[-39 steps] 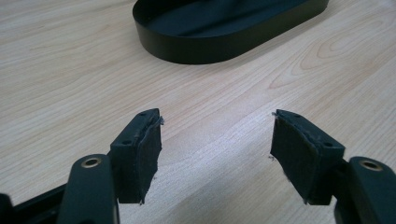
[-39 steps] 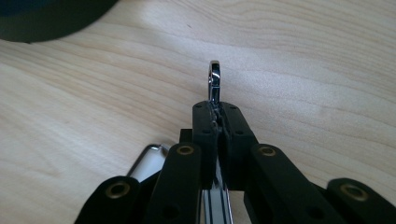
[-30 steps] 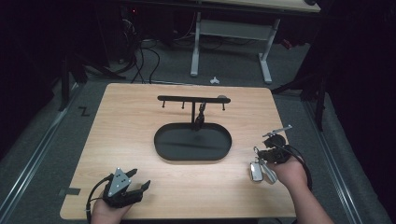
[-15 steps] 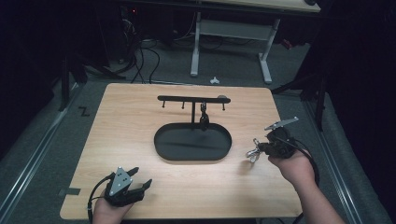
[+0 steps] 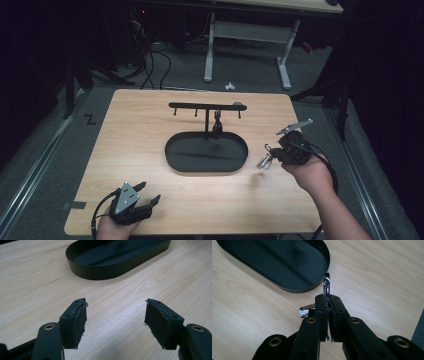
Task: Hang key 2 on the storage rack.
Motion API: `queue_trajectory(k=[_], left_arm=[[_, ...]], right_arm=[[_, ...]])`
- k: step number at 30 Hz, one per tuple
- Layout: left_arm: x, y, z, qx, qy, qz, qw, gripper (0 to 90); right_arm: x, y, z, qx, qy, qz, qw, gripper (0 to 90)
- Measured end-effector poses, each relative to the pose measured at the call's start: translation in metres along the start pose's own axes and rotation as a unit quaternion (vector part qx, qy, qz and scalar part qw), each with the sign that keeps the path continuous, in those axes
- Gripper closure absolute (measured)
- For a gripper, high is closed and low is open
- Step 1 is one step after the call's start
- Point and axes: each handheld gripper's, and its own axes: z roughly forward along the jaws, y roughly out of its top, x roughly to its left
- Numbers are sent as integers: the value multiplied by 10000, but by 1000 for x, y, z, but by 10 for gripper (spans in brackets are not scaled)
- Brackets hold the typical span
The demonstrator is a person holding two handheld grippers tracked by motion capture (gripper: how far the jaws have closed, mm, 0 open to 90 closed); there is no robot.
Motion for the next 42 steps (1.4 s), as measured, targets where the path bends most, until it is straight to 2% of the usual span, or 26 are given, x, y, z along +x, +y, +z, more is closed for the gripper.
queue_trajectory(k=[4, 11, 23, 33, 42], left_arm=[[0, -2, -1, 63, 17, 13, 10000, 342], [3, -6, -7, 24, 91, -60, 9999, 342], [8, -13, -19, 9, 251, -165, 9995, 342], [11, -16, -24, 22, 282, -232, 9993, 342], [11, -16, -24, 15, 286, -227, 9993, 342]], right_arm=[[4, 8, 0, 19, 37, -81, 10000, 865], [9, 24, -3, -34, 41, -203, 9998, 864], [20, 64, 3, -124, 58, -393, 9991, 865], [23, 92, 10, -264, 132, -345, 9990, 864], [28, 103, 14, -253, 147, -388, 9988, 865]])
